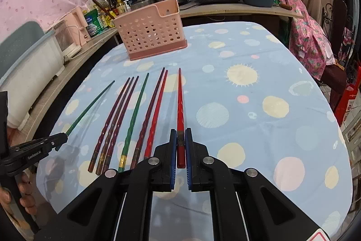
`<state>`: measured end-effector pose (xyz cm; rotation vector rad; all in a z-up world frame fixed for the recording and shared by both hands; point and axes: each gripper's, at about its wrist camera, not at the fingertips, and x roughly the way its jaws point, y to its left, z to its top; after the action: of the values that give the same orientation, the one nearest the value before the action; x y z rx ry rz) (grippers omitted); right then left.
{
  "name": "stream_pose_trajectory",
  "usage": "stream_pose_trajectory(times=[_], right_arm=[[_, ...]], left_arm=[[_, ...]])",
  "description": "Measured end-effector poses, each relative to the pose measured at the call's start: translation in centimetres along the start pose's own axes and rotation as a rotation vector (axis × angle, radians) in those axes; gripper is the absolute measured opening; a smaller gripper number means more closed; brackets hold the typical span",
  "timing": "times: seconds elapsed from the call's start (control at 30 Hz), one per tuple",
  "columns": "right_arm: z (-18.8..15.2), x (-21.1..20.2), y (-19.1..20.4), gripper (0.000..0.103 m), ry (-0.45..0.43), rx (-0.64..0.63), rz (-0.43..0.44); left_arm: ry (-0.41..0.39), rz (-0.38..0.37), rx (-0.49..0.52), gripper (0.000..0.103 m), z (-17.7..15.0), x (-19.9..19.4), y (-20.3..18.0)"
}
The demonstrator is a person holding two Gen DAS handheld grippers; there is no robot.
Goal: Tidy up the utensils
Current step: 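Lift the green chopstick with the left gripper while the right carries the red chopstick to the holder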
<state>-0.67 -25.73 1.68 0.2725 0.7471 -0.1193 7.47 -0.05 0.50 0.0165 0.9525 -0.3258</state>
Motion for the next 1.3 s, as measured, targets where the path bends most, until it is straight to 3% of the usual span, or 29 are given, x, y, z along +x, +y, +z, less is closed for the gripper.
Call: stream_pose_trajectory(times=[0.47,0.93,1.3], right_arm=[[4.4,-2.9,-0.3,0.007,-0.112,0.010,0.011],[11.1,-4.4,-0.4,0.007,-0.235,0.010,0.004],[14.8,-4.0,-0.1,0.007,-0.274,0.003,0.013]], left_arm=[[-0.082,-0.005,-0.005,0.007,3.2,-3.0,0.1],[-0.188,-0.017,-0.023,0.007,10.0,-5.5,-0.2],[-0.248,0.006,-0.043,0.007,14.9,-6.0,0.6]])
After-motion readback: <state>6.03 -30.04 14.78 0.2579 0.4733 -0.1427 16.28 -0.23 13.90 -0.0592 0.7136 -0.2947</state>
